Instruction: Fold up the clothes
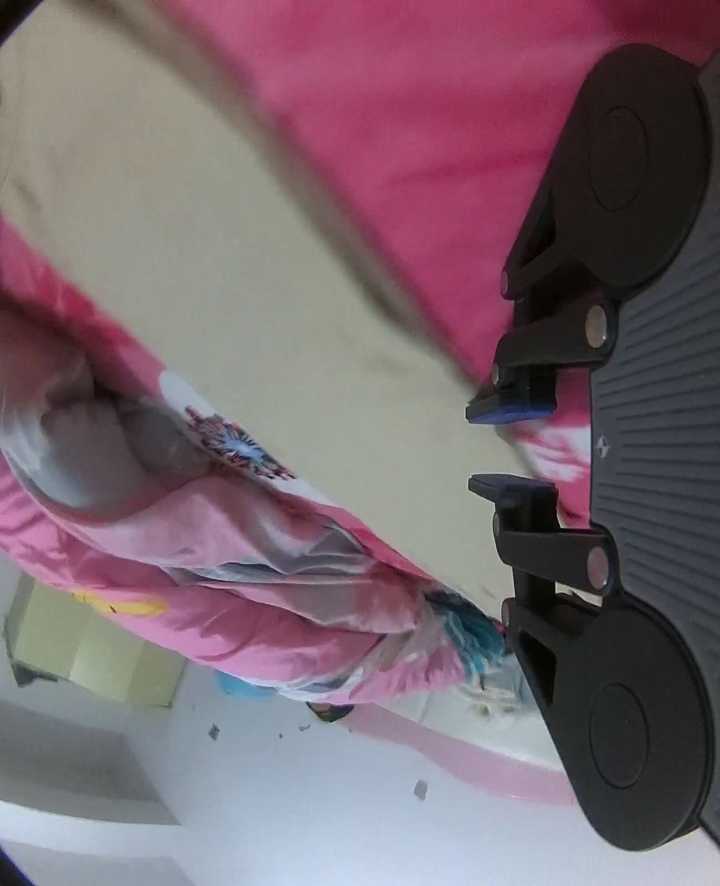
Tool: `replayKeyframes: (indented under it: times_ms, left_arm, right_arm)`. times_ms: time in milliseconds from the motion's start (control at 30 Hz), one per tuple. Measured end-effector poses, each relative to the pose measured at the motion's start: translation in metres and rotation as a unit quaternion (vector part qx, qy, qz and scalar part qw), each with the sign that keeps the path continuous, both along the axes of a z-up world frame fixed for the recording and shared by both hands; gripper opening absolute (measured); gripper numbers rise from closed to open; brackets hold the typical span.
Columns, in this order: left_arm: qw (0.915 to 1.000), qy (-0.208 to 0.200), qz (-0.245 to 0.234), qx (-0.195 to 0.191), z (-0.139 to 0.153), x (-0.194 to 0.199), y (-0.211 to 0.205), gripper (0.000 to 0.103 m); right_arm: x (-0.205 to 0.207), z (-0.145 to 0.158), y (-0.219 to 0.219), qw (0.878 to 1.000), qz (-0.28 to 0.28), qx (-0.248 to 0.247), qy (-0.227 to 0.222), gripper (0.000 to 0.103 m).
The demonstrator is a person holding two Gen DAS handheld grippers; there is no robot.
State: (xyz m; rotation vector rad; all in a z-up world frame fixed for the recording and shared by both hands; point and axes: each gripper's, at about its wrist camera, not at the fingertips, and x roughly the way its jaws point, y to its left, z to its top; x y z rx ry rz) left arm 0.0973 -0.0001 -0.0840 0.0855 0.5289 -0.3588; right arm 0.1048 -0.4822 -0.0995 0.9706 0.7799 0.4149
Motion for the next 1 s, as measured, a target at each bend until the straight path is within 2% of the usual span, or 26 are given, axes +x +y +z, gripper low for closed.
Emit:
replayKeyframes:
  times_ms: [100, 133, 233, 333, 367, 400, 467, 567, 633, 700, 867, 1000]
  left_arm:
    - [0.9999, 0.006, 0.0, -0.012, -0.001, 0.003, 0.003, 0.035]
    - [0.9999, 0.007, 0.0, -0.015, -0.001, 0.003, 0.003, 0.035]
    - [0.9999, 0.005, 0.001, -0.013, -0.001, 0.002, 0.001, 0.036]
    - [0.9999, 0.003, 0.002, -0.013, -0.001, 0.002, 0.001, 0.036]
    - [0.9999, 0.004, 0.002, -0.016, -0.002, 0.002, 0.002, 0.036]
    - [0.9998, 0.004, 0.001, -0.021, -0.002, 0.002, 0.003, 0.036]
    - [0.9995, 0.005, -0.001, -0.03, -0.003, 0.002, 0.006, 0.037]
    - [0.9989, 0.009, -0.004, -0.045, -0.004, 0.004, 0.01, 0.038]
    - [0.9985, 0.011, -0.006, -0.054, -0.004, 0.005, 0.012, 0.039]
    - [0.9981, 0.011, -0.007, -0.06, -0.005, 0.005, 0.013, 0.04]
    - [0.9981, 0.01, -0.006, -0.061, -0.005, 0.005, 0.013, 0.04]
    - [0.9978, 0.01, -0.009, -0.065, -0.006, 0.005, 0.014, 0.041]
  right_arm:
    - [-0.015, 0.014, -0.01, 1.0, -0.001, 0.003, -0.011, 0.033]
    - [-0.018, 0.019, -0.015, 1.0, -0.005, 0.007, -0.021, 0.033]
    - [-0.015, 0.026, -0.04, 0.997, -0.05, 0.016, -0.048, 0.034]
    - [-0.004, 0.01, -0.065, 0.993, -0.114, 0.012, -0.022, 0.034]
    - [-0.007, 0.001, -0.073, 0.991, -0.134, 0.023, -0.006, 0.027]
    - [-0.009, -0.008, -0.082, 0.987, -0.154, 0.034, 0.011, 0.013]
    - [-0.025, -0.017, -0.093, 0.982, -0.18, 0.059, 0.021, 0.011]
    - [-0.054, -0.006, -0.103, 0.977, -0.209, 0.015, 0.03, 0.014]
    - [-0.068, 0.0, -0.116, 0.973, -0.23, 0.008, 0.033, 0.018]
    - [-0.076, 0.007, -0.13, 0.964, -0.264, 0.008, 0.026, 0.029]
    - [-0.071, 0.009, -0.16, 0.942, -0.333, -0.011, 0.025, 0.031]
    - [-0.051, 0.008, -0.154, 0.942, -0.329, -0.056, 0.028, 0.031]
